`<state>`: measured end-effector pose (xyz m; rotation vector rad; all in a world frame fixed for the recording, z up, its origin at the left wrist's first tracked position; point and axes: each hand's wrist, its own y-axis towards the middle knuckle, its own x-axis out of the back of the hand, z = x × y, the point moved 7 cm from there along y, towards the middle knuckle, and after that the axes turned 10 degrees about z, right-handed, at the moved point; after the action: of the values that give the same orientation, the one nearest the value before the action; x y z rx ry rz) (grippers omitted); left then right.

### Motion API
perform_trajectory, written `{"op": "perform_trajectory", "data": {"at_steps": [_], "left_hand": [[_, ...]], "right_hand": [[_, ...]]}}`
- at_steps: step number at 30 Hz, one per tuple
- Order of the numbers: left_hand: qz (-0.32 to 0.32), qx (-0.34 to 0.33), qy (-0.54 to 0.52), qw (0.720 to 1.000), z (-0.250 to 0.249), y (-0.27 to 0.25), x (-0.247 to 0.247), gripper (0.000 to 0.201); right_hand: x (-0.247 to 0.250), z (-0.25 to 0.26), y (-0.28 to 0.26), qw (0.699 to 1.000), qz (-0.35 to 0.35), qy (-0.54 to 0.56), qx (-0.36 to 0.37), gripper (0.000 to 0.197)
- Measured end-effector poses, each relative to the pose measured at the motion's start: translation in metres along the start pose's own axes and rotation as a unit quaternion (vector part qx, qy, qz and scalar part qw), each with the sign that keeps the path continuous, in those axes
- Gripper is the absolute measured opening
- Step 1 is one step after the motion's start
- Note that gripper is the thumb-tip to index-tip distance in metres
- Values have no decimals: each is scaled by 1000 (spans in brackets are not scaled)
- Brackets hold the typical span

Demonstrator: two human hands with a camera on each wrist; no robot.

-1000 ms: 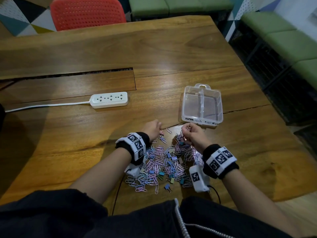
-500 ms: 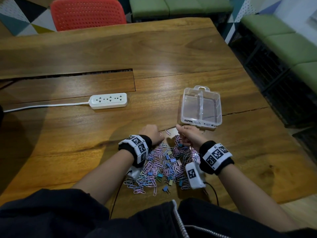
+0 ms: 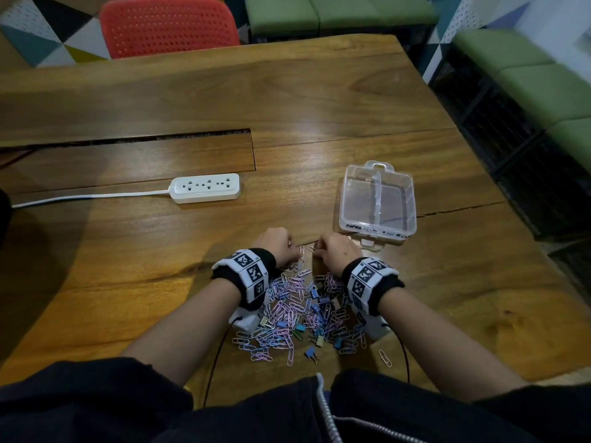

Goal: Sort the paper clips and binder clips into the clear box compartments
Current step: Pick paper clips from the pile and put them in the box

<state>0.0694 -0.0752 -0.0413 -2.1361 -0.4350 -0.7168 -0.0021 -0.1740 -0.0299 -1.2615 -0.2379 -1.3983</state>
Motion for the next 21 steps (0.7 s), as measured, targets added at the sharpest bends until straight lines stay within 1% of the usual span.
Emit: {"op": "perform_trajectory", "data": {"at_steps": [2,4,6,8,9,11,12,14,15,17,18,19,21], "left_hand": [[3,-11,12,1000,-1,-2,1,23],[30,-18,48,998,-2,-3,-5,21],[44,-19,93,994,-3,-4,-10,18],[27,-18,104,994,-3,-4,-8,16],[9,-15,103,995,-2,-3,-5,20],[-34,-15,103,994,-4,-4,3,27],[-48,-23,106,993,-7,-4,5,31],[-42,-48,130,989,-15,-5,1,45],[-28,-59,156,986,-20,-5,-4,51],[-4,-71,218,973,-25,-6,-13,56],[-1,-76,247,966,-26,-8,-17,53],[-4,-82,274,958,-27,-10,-21,46],[-13,-93,303,948,-26,-15,-28,35]], "right_hand": [[-4,-2,-2,1000,24,-7,6,11],[-8,-6,-7,999,43,-3,13,21],[-8,-10,-13,999,41,19,26,25],[-6,-15,-21,996,29,72,36,21],[-4,-18,-25,993,24,110,38,18],[-1,-27,-31,977,21,207,41,18],[0,-32,-32,965,21,257,42,20],[2,-41,-35,935,26,351,44,21],[1,-45,-37,912,33,406,45,21],[0,-48,-40,852,53,519,54,19],[1,-48,-43,828,61,555,58,21],[1,-49,-43,812,68,578,57,24],[-1,-50,-43,787,82,610,47,29]]}}
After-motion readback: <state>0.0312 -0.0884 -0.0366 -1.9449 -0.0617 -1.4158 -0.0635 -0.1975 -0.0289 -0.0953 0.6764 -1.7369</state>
